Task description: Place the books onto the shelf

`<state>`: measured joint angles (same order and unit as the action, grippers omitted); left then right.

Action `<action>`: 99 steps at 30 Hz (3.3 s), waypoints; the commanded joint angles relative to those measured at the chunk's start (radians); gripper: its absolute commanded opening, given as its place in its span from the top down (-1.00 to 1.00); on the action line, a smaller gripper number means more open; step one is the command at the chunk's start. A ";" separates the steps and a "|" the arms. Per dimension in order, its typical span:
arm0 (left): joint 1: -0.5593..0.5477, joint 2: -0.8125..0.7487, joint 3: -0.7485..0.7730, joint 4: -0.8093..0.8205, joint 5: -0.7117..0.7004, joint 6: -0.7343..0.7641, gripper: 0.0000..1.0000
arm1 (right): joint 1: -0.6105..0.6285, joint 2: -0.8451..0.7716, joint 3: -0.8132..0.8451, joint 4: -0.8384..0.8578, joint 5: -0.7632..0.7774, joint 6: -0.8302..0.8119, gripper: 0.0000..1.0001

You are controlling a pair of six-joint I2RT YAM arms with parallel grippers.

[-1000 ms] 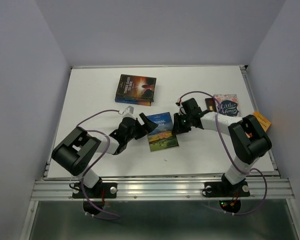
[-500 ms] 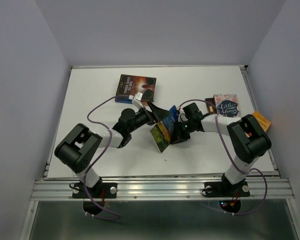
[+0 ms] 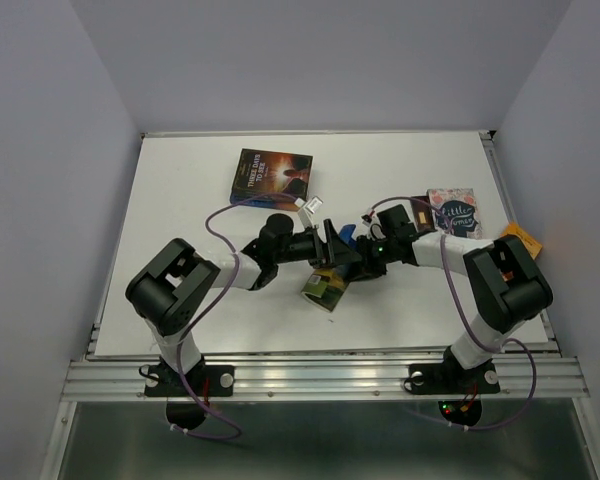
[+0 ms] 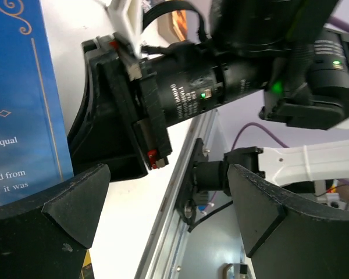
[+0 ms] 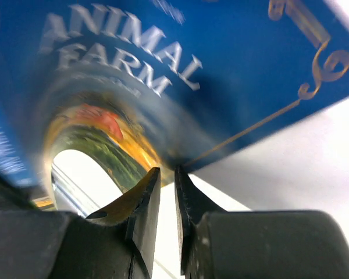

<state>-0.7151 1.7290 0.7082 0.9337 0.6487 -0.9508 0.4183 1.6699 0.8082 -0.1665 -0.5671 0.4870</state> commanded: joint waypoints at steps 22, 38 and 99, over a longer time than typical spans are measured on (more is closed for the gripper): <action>-0.024 0.058 0.027 -0.366 -0.041 0.153 -0.86 | -0.084 -0.108 -0.046 0.345 0.004 0.249 0.11; 0.011 -0.131 0.151 -0.780 -0.396 0.323 -0.92 | -0.095 -0.208 -0.075 -0.016 0.332 0.148 -0.39; 0.111 0.107 -0.125 0.346 0.207 -0.077 -0.53 | -0.151 -0.286 0.054 0.170 -0.231 0.229 0.99</action>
<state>-0.5945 1.8343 0.5945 1.0222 0.7456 -0.9646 0.2825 1.4181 0.8177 -0.0360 -0.7406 0.7013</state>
